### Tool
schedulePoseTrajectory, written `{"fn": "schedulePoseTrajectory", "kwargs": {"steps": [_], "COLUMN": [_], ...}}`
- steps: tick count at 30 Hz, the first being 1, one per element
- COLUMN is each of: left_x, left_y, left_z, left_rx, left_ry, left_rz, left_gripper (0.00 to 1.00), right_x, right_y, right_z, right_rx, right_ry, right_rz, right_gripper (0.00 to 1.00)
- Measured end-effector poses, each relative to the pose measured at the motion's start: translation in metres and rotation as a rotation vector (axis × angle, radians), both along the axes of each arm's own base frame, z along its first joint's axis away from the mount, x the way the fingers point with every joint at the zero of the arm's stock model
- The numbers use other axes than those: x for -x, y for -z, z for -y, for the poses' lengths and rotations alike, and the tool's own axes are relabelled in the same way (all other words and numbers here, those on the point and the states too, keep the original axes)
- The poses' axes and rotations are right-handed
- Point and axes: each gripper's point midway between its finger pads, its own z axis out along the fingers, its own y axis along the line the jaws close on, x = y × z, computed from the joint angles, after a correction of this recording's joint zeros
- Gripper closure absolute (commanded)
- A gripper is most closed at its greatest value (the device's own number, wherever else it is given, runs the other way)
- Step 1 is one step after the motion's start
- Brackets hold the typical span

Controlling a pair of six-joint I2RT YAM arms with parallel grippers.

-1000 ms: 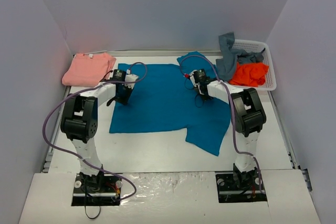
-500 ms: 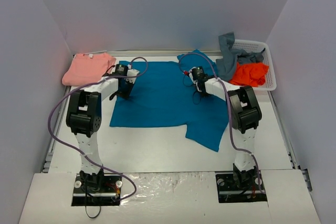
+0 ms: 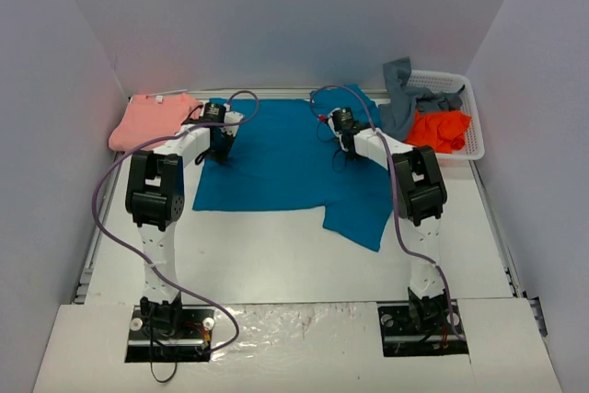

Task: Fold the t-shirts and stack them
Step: Flatten out the tshirt

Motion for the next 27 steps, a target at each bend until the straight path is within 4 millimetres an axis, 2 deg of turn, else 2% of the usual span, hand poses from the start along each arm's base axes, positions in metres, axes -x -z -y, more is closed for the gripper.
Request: {"fn": "schedulePoseTrajectory", "kwargs": {"steps": [8, 11, 12, 15, 17, 20, 25, 27], "left_x": [0.001, 0.004, 0.007, 0.015, 0.018, 0.019, 0.026, 0.034], "left_y": [0.000, -0.002, -0.003, -0.015, -0.030, -0.066, -0.132, -0.154], "left_z": [-0.002, -0.003, -0.005, -0.008, -0.010, -0.014, -0.017, -0.019], "left_rx": [-0.010, -0.016, -0.021, -0.029, -0.035, -0.038, -0.027, -0.032], "left_ry": [-0.004, -0.007, -0.010, -0.016, -0.020, -0.030, -0.027, -0.012], "left_rz": [-0.008, -0.014, -0.018, -0.017, 0.004, 0.070, 0.197, 0.254], "left_gripper": [0.97, 0.89, 0.84, 0.76, 0.72, 0.69, 0.66, 0.65], "right_x": [-0.002, 0.000, 0.002, 0.010, 0.013, 0.016, 0.022, 0.031], "right_y": [-0.001, -0.001, -0.002, -0.005, -0.012, -0.031, -0.074, -0.090], "right_z": [0.000, -0.001, -0.001, -0.001, -0.001, -0.001, -0.001, 0.000], "right_rx": [-0.003, -0.013, -0.017, -0.025, -0.028, -0.036, -0.063, -0.084], "right_ry": [0.000, -0.005, -0.007, -0.015, -0.019, -0.020, -0.027, -0.036], "right_rz": [0.000, -0.004, -0.010, -0.032, -0.036, -0.019, 0.027, 0.046], "right_gripper": [1.00, 1.00, 0.98, 0.94, 0.92, 0.89, 0.79, 0.77]}}
